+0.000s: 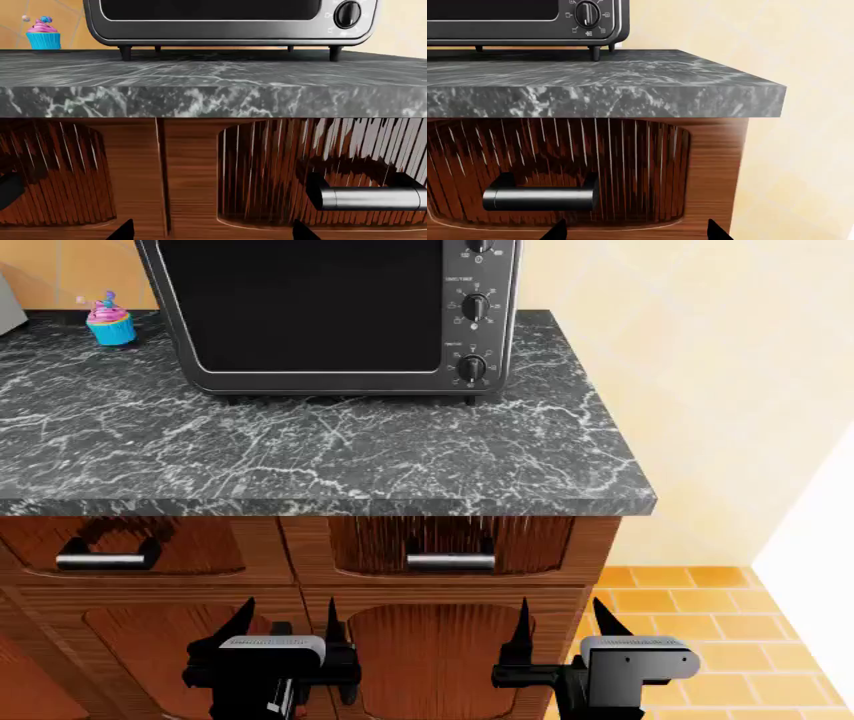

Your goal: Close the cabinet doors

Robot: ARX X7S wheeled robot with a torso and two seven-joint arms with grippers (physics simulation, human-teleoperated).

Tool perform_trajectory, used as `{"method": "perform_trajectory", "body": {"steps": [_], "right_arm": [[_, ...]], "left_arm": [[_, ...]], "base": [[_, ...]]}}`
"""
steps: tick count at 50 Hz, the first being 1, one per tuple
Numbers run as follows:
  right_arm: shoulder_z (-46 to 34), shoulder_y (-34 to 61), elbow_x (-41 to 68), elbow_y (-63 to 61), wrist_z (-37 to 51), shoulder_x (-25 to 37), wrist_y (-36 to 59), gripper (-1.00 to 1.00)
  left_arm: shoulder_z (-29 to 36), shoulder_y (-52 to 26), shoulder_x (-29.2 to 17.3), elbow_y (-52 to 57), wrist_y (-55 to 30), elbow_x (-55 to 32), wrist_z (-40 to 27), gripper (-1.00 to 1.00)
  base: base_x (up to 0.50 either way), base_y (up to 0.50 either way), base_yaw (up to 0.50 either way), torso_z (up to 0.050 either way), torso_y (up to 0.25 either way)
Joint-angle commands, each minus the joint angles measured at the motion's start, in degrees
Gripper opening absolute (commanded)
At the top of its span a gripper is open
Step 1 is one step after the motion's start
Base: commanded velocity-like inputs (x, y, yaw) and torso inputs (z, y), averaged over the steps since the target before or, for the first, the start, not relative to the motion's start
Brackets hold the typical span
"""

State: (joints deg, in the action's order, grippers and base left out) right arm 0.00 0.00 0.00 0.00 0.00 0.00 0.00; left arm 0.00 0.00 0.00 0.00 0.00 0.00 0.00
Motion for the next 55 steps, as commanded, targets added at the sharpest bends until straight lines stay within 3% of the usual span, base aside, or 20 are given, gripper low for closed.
{"method": "perform_trajectory", "body": {"steps": [1,5,12,16,21,26,38,43,48,52,55], "right_arm": [[-1.64,0.6,0.14,0.07,1.62,0.75,-0.17,1.0],[-2.7,2.6,2.04,6.41,2.37,1.48,-2.82,1.0],[-2.42,-0.42,2.56,0.24,5.7,2.53,-2.46,1.0],[-2.18,-2.5,0.14,-5.06,8.8,3.05,-6.7,1.0],[-0.61,-3.78,1.24,-26.66,10.06,4.54,1.07,1.0],[1.0,-0.01,3.03,-40.0,10.91,5.81,9.56,1.0],[6.25,12.83,13.16,-59.96,15.18,9.4,28.45,1.0],[0.02,17.89,30.66,-59.97,40.54,31.04,21.5,1.0],[-12.39,25.89,38.84,-59.98,61.95,52.97,7.07,1.0],[-25.0,31.03,38.43,-59.98,72.24,66.66,-5.41,1.0],[-30.99,34.73,37.91,-59.95,75.96,71.52,-9.55,1.0]], "left_arm": [[0.74,0.88,-1.09,0.27,0.79,-1.65,-0.32,1.0],[1.1,1.23,-2.21,-0.66,3.16,-1.87,-1.46,1.0],[4.37,-0.51,-2.92,-2.08,2.55,-3.21,0.28,1.0],[5.78,0.22,-3.68,5.68,2.05,-3.81,0.9,1.0],[5.68,-0.73,-4.83,24.54,-3.34,-5.47,0.05,1.0],[4.21,-6.78,-5.19,37.91,-12.57,-8.04,-2.24,1.0],[2.17,-18.47,-5.71,52.08,-23.67,-12.75,-6.05,1.0],[2.19,-21.51,-5.72,54.75,-25.59,-14.09,-7.16,1.0],[1.43,-24.11,-6.63,58.41,-27.45,-15.5,-8.12,1.0],[1.18,-22.64,-8.58,59.53,-25.04,-15.45,-7.39,1.0],[1.15,-23.13,-9.79,59.81,-25.26,-16.75,-8.8,1.0]], "base": [[0.0,0.0,0.0,0.0,0.0],[0.0,0.0,0.0,0.0,0.0],[0.0,0.0,0.0,0.0,0.0],[0.0,0.0,0.0,0.0,0.0],[0.0,0.0,0.0,0.0,0.0],[0.0,0.0,0.0,0.0,0.0],[0.0,0.0,0.0,0.0,0.0],[0.0,0.0,0.0,0.0,0.0],[0.0,0.0,0.0,0.0,0.0],[0.0,0.0,0.0,0.0,0.0],[0.0,0.0,0.0,0.0,0.0]]}}
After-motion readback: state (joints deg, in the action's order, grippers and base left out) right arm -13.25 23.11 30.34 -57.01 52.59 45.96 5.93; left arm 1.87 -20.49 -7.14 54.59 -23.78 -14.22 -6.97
